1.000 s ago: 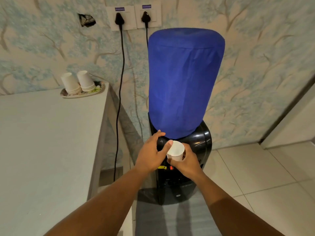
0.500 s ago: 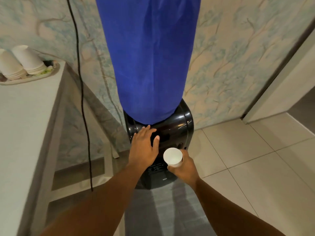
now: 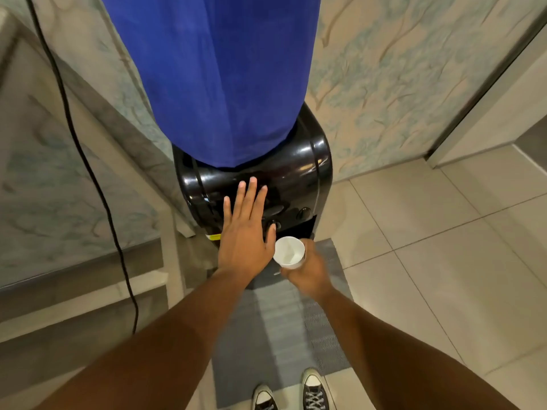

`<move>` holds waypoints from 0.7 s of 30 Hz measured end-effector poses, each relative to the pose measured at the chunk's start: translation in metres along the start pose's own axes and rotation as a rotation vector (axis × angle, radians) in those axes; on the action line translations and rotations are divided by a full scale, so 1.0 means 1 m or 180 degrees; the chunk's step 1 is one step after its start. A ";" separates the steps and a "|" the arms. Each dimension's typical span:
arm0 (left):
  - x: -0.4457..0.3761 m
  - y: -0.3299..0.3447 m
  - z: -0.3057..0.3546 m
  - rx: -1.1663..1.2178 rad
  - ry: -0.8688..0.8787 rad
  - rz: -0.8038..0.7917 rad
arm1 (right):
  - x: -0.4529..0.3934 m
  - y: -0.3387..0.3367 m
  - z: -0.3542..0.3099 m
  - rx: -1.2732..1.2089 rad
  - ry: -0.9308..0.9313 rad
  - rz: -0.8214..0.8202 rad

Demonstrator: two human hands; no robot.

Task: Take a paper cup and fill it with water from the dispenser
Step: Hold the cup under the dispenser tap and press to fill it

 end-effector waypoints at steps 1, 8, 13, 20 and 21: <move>0.000 0.005 -0.002 -0.0119 0.0028 -0.0026 | -0.005 0.005 0.005 -0.0026 0.0011 0.0007; -0.001 0.037 -0.013 -0.0761 0.0134 0.0085 | -0.039 0.036 0.033 -0.0105 0.0067 -0.0022; -0.005 0.054 -0.021 -0.1118 0.0154 0.0277 | -0.062 0.051 0.037 -0.0190 0.0116 -0.0047; -0.008 0.081 -0.033 -0.1280 0.0162 0.0576 | -0.093 0.074 0.039 -0.0219 0.0031 -0.0053; -0.011 0.079 -0.033 -0.1286 0.0162 0.0633 | -0.097 0.073 0.035 -0.0243 -0.0002 -0.0073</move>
Point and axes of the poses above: each hand's wrist, its own x-axis away from the middle knuckle, its own y-axis out of the palm, z = x × y, the point moved 1 cm from there along -x, towards the middle knuckle, and after that the axes turned 15 degrees about y, right-handed, at the moved point
